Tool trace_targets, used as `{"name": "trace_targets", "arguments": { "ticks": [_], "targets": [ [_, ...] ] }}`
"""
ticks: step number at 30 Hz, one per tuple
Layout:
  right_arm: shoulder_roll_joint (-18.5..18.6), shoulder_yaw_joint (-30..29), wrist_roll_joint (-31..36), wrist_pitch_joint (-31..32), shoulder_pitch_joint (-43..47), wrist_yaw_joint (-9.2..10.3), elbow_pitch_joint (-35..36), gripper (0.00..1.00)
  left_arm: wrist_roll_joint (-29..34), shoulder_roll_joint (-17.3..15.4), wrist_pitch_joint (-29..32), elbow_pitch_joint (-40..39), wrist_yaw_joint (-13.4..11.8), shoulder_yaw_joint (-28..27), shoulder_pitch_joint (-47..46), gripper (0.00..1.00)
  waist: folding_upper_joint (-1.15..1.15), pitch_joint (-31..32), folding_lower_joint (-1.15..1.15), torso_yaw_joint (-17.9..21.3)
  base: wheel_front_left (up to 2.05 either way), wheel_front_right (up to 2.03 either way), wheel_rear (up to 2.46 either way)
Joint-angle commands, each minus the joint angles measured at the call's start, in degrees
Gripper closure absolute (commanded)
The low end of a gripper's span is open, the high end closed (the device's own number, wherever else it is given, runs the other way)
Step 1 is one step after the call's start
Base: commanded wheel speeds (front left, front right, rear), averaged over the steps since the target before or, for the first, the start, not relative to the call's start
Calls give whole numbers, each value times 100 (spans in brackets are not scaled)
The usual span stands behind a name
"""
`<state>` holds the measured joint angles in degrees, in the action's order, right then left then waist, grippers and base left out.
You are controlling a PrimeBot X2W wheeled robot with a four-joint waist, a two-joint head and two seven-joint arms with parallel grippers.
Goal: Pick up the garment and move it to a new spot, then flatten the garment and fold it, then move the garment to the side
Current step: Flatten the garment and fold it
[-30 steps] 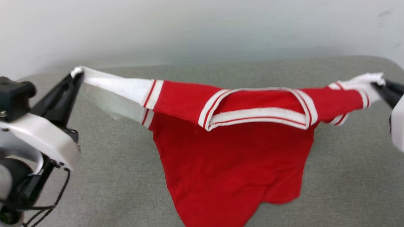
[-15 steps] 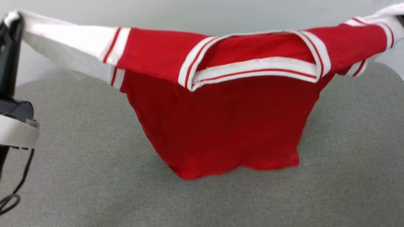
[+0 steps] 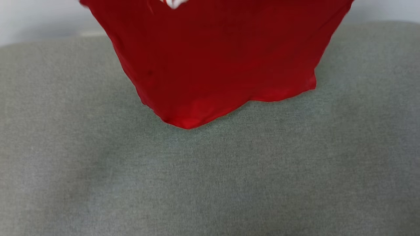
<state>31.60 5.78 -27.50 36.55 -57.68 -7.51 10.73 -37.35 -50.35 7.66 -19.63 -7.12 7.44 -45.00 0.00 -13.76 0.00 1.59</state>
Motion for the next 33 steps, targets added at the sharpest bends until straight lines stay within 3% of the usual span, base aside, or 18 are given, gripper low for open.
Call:
{"name": "trace_targets", "arguments": {
  "ticks": [1, 6, 13, 18, 26, 33],
  "targets": [
    [-20, 99, 105, -211, -411, 5, -174, 100, 61, 91, -45, 276, 110, 104, -473, 100, 0, -521, 0, -7, 0, 0, 0],
    [-9, 487, 442, -843, -1453, 4, -908, 100, 198, 455, -161, 1273, 413, 445, -1971, 100, 0, -1118, 0, -30, 0, 0, 0],
    [-263, 619, 849, -1656, -2919, 5, -2003, 100, 579, 1019, -620, 2870, 747, 788, -4011, 100, 0, -1855, 0, -85, 0, 0, 0],
    [-456, 683, 1217, -2327, -3634, 4, -2839, 100, 746, 1369, -991, 3913, 944, 966, -4960, 100, 0, -2192, 0, -131, 0, 0, 0],
    [-756, 730, 1508, -3019, -3730, 5, -3820, 100, 913, 1786, -1688, 4784, 1043, 1238, -5056, 100, 0, -2356, 0, -166, 0, 0, 0],
    [-842, 1051, 1584, -3273, -3005, 5, -4522, 100, 709, 2309, -2115, 5320, 1123, 1423, -4115, 100, 0, -2212, 0, -250, 0, 0, 0]
  ]
}}
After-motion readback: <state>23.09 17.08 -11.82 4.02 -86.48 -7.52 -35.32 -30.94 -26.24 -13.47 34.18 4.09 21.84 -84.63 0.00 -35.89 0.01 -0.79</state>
